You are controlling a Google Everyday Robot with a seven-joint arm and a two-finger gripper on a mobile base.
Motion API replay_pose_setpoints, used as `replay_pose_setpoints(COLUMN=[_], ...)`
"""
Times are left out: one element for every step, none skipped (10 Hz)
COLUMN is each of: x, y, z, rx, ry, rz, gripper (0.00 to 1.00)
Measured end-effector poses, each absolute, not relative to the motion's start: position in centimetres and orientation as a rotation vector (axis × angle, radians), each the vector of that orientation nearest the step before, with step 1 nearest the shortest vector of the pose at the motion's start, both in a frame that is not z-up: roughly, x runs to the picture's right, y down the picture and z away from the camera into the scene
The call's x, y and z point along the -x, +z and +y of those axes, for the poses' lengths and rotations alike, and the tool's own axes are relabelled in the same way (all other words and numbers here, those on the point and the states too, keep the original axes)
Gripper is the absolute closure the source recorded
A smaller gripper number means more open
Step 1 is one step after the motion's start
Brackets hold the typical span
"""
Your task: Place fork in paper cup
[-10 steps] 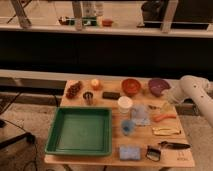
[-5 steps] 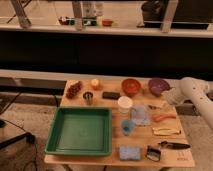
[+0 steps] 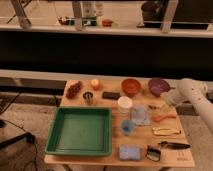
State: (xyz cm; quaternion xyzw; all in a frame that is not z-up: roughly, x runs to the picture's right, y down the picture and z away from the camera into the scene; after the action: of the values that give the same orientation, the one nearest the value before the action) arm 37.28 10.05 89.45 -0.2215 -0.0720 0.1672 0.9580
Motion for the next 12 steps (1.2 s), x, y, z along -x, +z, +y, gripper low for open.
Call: replay_pose_setpoints(x=[-37.0, -36.8, -36.6, -36.5, -36.4, -36.5, -36.5, -36.5, -36.5, -36.5, -36.6, -36.8], y=[89.8, 90.0, 90.2, 90.3, 90.5, 90.5, 90.6, 90.6, 90.7, 90.8, 91.0, 91.2], z=[10.1, 10.1, 10.1, 10.0, 9.9, 10.0, 10.0, 10.0, 9.8, 9.8, 9.9, 10.0], rx=[0.457, 0.463, 0.466, 0.468, 0.469, 0.476, 0.481, 0.484, 0.484, 0.486, 0.489, 0.493], ry=[0.337, 0.336, 0.335, 0.336, 0.337, 0.339, 0.342, 0.342, 0.341, 0.34, 0.341, 0.342], rz=[-0.151, -0.154, -0.157, -0.16, -0.161, -0.161, -0.162, -0.162, -0.16, -0.16, -0.157, -0.153], gripper=[0.2, 0.2, 0.2, 0.2, 0.2, 0.22, 0.29, 0.36, 0.42, 0.42, 0.42, 0.42])
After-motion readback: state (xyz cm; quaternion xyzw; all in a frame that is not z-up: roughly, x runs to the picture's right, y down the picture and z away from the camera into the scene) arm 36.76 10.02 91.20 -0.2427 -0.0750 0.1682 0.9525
